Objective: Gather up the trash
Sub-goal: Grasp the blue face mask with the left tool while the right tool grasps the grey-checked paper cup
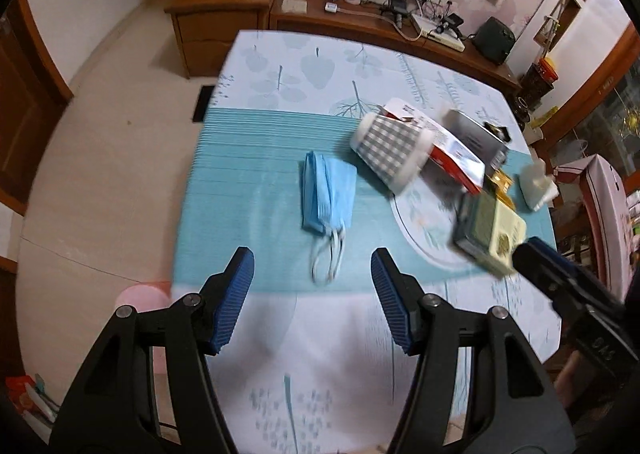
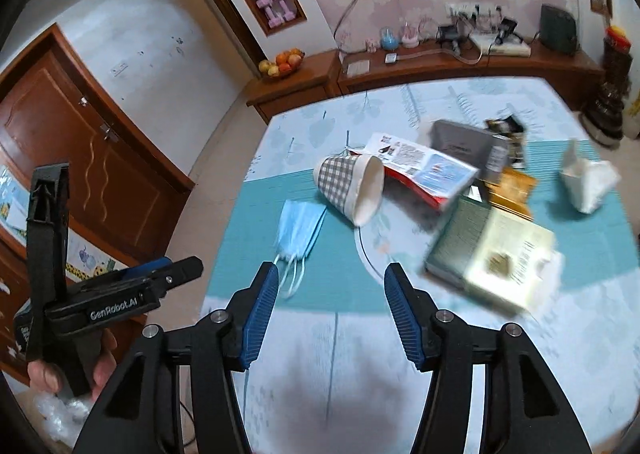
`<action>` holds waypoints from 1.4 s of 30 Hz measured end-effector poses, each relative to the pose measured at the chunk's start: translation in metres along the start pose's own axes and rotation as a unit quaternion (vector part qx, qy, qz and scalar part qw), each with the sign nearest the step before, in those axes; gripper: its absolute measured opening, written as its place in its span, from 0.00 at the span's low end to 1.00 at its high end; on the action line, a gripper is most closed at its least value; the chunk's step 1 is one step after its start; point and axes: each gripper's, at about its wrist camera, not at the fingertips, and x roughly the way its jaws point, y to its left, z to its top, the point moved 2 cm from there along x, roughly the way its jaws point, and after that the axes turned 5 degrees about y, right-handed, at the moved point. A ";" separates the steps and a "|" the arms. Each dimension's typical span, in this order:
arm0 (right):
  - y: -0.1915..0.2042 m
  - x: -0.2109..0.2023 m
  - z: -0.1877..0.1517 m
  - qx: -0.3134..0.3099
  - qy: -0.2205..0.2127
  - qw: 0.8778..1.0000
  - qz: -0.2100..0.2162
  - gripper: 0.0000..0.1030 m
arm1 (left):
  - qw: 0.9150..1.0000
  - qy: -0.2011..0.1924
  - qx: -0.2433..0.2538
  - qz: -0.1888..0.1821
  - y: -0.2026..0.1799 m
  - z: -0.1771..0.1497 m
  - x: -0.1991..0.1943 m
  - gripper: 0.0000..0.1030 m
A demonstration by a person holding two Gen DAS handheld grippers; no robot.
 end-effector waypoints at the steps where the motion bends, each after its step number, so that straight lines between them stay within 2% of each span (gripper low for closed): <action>1: -0.002 0.017 0.010 0.006 0.007 1.000 0.003 0.54 | 1.000 0.006 -0.001 -0.001 0.001 0.007 0.011 0.56; 5: -0.015 0.076 0.030 0.023 0.027 0.999 0.006 0.54 | 0.999 0.046 -0.011 -0.015 0.005 0.042 0.068 0.56; 8: -0.026 0.120 0.046 0.037 0.043 0.998 -0.001 0.54 | 0.998 0.064 -0.012 -0.019 0.007 0.054 0.098 0.56; 14: -0.049 0.166 0.063 0.065 0.052 0.996 -0.009 0.54 | 0.995 0.093 0.010 -0.022 0.004 0.068 0.140 0.56; 18: -0.052 0.176 0.069 0.070 0.050 0.996 -0.009 0.54 | 0.994 0.106 0.022 -0.023 -0.002 0.071 0.155 0.56; 24: -0.057 0.189 0.079 0.072 0.037 0.997 0.001 0.62 | 0.991 0.125 0.027 -0.036 -0.009 0.075 0.173 0.56; 30: -0.049 0.191 0.087 0.045 0.023 0.999 0.021 0.63 | 0.992 0.118 0.033 -0.038 -0.023 0.076 0.177 0.56; 33: -0.047 0.196 0.092 0.036 0.016 0.999 0.024 0.63 | 0.993 0.111 0.034 -0.037 -0.025 0.073 0.175 0.42; 34: -0.045 0.195 0.092 0.033 0.012 0.999 0.025 0.61 | 0.993 0.110 0.035 -0.036 -0.027 0.073 0.175 0.33; 35: -0.042 0.194 0.092 0.027 0.007 0.999 0.025 0.53 | 0.993 0.109 0.036 -0.036 -0.026 0.072 0.175 0.22; 36: -0.040 0.193 0.090 0.021 0.007 0.999 0.028 0.46 | 0.993 0.109 0.036 -0.036 -0.026 0.072 0.174 0.16; 38: -0.036 0.191 0.087 0.012 0.006 1.000 0.028 0.40 | 0.993 0.102 0.033 -0.038 -0.026 0.072 0.172 0.06; 42: -0.028 0.179 0.079 -0.006 0.006 0.999 0.037 0.26 | 0.996 0.080 0.034 -0.024 -0.026 0.072 0.162 0.05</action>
